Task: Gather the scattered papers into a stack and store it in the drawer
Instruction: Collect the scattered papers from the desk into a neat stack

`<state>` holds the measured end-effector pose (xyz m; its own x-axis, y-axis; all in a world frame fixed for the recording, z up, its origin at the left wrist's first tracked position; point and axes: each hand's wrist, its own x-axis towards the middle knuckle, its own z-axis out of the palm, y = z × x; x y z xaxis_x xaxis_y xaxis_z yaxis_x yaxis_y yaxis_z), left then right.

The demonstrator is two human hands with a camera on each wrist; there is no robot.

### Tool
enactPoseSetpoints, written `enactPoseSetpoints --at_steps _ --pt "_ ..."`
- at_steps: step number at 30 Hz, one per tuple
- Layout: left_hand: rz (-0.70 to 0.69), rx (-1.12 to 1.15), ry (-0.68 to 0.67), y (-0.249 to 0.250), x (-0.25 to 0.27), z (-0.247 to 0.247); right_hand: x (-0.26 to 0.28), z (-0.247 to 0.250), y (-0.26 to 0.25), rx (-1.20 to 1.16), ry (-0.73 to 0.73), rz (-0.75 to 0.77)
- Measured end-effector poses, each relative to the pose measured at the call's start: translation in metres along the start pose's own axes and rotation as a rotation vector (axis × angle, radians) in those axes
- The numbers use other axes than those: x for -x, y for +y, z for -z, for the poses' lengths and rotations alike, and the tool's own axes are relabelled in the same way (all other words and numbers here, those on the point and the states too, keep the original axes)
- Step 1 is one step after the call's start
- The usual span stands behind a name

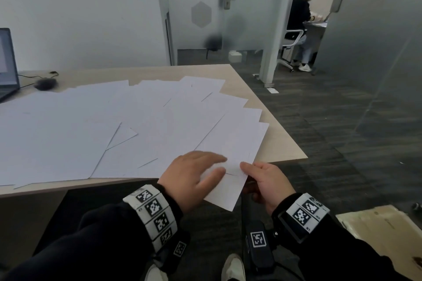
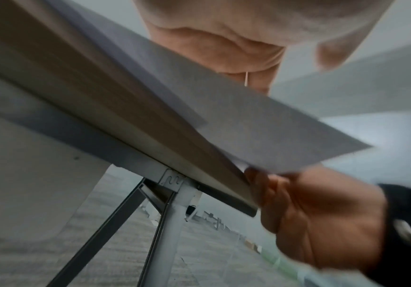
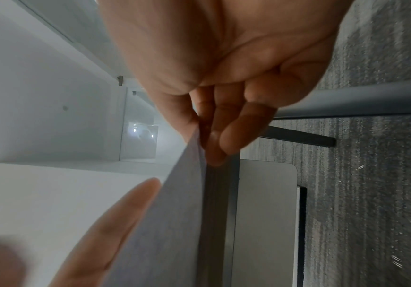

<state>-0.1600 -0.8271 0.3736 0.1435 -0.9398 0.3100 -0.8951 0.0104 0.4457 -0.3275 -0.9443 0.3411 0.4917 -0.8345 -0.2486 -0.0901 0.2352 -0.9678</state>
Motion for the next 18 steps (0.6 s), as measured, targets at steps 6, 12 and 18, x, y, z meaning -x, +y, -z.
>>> enactPoseSetpoints --at_steps 6,12,18 --pt "0.178 -0.234 -0.279 -0.013 -0.029 -0.005 0.003 -0.005 0.001 -0.055 -0.04 0.003" --pt "0.138 -0.386 -0.206 -0.014 -0.037 -0.008 0.003 -0.003 0.002 0.011 -0.062 0.024" --pt "-0.019 -0.28 -0.016 -0.015 -0.033 -0.008 0.006 0.001 0.002 -0.007 -0.037 0.044"
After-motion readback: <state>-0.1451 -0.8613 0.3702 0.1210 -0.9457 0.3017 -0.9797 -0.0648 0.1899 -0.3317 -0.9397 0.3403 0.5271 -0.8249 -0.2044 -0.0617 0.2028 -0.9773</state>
